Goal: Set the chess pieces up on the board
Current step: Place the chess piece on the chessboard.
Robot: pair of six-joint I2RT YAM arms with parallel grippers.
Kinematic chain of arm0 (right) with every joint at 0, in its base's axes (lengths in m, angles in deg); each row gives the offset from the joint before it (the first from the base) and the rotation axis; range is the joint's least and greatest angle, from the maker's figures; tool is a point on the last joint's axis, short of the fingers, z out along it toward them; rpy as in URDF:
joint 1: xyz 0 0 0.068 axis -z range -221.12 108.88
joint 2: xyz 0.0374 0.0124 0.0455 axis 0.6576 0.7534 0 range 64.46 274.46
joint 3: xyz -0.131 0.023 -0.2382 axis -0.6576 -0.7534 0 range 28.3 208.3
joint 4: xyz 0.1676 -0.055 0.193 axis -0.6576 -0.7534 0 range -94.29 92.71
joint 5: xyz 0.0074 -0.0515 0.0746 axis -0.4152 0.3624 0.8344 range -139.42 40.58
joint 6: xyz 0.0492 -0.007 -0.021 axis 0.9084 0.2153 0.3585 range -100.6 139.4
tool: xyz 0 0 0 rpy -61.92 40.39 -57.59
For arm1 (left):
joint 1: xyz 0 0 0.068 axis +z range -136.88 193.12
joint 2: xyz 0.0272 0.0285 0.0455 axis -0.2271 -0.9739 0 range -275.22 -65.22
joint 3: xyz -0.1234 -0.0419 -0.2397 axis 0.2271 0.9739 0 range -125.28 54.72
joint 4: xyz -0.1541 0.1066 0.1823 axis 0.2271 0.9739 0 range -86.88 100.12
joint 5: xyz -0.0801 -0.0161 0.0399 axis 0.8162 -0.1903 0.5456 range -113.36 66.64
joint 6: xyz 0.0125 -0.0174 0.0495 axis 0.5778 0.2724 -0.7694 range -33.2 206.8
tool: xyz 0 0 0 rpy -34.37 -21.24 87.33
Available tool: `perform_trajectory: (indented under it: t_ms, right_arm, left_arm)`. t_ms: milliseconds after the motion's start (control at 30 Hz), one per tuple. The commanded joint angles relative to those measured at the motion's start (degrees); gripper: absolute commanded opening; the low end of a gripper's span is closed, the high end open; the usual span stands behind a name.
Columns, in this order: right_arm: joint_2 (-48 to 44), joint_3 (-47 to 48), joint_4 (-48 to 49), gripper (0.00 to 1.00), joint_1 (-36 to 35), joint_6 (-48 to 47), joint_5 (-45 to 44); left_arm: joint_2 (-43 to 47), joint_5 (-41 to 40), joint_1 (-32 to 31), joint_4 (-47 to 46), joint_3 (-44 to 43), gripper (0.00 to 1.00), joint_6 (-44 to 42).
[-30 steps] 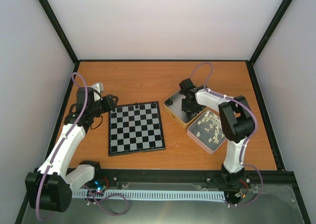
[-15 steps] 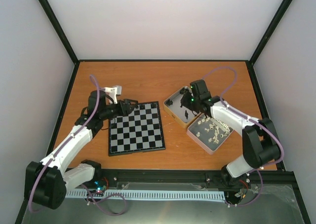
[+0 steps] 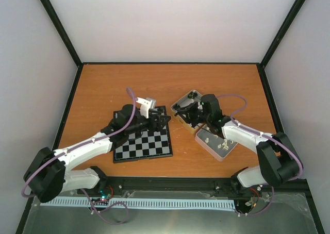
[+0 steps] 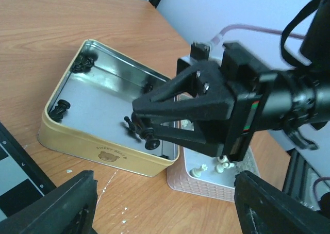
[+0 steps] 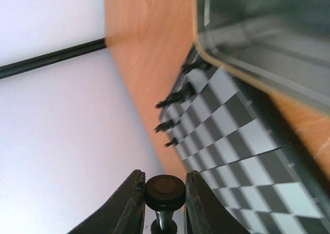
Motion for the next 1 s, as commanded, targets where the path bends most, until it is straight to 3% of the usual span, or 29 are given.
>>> perform_trajectory:
  t_ms: [0,233,633,967]
  right_arm:
    - [-2.4,-0.6,8.7,0.2,-1.8,11.6,2.6]
    - [-3.7,-1.6,11.0,0.2,-3.1,17.4,2.1]
    - [-2.9,-1.3,12.6,0.22,-4.5,18.4,2.3]
    - [-0.9,-0.5,12.7,0.22,-5.1,18.3,3.1]
  left_arm:
    - [-3.0,-8.5,-4.1,-6.6,-1.8,0.7,-3.4]
    - [-5.6,-8.3,-4.9,-11.6,-1.8,0.54,-0.1]
    - [-7.4,-11.5,-5.4,-15.5,-1.8,0.38,-0.7]
    - [-7.8,-11.7,-5.4,-16.2,-1.9,0.35,-1.4]
